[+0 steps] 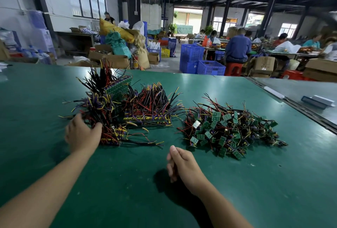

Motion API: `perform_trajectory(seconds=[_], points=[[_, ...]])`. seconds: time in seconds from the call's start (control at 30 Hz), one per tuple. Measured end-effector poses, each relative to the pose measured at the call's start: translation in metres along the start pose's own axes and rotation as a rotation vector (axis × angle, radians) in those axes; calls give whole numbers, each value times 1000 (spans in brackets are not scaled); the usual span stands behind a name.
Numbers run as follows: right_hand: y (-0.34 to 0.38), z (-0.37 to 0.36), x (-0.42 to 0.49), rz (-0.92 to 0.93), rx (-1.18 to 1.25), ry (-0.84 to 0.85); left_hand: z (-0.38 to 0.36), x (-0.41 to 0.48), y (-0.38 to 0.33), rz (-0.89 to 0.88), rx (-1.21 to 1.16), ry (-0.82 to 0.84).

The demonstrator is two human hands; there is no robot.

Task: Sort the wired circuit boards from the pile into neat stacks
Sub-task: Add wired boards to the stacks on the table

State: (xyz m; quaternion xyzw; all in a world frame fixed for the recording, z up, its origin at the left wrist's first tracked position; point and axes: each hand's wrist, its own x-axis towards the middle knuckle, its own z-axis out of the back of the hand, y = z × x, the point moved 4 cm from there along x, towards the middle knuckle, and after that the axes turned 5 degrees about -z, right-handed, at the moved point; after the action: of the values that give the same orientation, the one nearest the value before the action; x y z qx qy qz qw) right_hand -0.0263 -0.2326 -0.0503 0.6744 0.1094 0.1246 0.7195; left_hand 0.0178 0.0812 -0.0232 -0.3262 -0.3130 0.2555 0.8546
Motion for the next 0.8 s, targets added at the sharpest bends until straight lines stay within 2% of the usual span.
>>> perform_trajectory(seconds=[0.1,0.17,0.3,0.5,0.57,0.7,0.8], points=[[-2,4,1,19,7,-42,-5,18,-11,-56,-175,194],[-5,5,2,15,42,-45,-4,22,-21,-41,-313,242],[-8,4,5,-50,173,71,8,27,-31,-100,-136,184],[-3,7,9,-234,444,160,11,-3,-62,-304,-210,312],[-3,8,9,-293,524,189,6,-16,-69,-292,-297,366],[-3,11,8,-302,668,172,-4,-40,-80,-212,-502,516],[-4,13,9,-310,679,137,-8,-54,-88,-147,-569,535]])
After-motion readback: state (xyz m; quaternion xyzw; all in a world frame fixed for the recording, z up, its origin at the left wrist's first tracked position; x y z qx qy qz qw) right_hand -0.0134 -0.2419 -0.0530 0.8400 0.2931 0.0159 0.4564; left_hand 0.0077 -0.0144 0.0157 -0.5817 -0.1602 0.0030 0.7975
